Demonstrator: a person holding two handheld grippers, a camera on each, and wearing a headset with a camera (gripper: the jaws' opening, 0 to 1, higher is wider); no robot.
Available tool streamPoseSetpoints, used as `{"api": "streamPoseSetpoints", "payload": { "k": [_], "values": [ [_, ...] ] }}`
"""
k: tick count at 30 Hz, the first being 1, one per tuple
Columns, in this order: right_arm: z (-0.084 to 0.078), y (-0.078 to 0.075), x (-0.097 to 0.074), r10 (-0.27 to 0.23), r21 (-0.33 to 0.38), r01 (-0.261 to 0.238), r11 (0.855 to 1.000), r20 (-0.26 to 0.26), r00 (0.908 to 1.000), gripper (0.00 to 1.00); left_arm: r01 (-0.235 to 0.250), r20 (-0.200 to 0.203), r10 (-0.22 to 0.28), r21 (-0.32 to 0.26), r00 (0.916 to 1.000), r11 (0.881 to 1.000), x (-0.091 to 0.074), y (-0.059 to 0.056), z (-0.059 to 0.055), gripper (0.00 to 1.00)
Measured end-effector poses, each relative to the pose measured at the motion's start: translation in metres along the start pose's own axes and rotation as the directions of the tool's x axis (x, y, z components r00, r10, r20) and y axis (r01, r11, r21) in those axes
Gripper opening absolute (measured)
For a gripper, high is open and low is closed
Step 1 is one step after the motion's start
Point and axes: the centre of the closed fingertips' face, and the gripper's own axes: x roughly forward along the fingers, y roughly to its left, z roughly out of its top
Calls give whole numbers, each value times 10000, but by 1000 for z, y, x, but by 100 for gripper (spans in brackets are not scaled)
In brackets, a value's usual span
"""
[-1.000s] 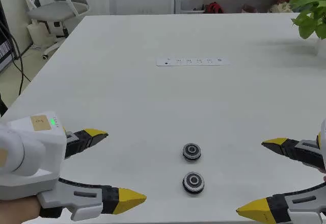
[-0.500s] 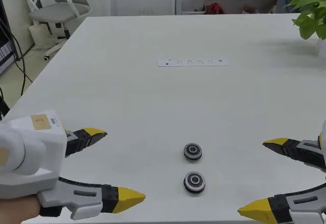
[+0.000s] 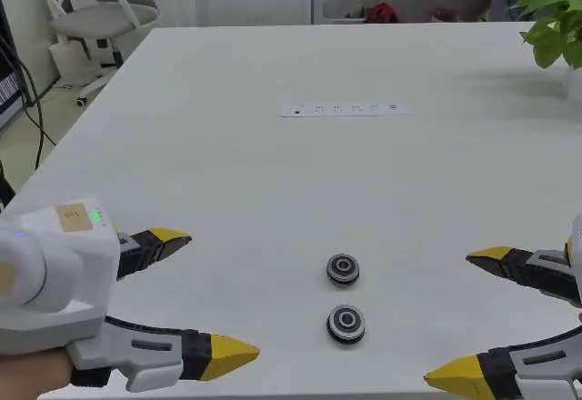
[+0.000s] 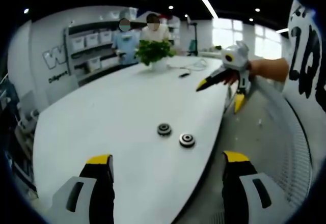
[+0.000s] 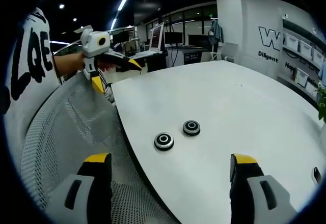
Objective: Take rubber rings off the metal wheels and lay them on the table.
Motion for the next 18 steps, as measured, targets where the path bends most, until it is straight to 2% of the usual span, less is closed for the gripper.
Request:
{"api": "streamPoseSetpoints", "payload": {
  "k": [18],
  "values": [
    [1, -1, 2, 47, -57, -47, 10000, -21, 10000, 92, 14, 41, -14, -31, 10000, 10000, 3, 1, 3, 89]
  ]
}}
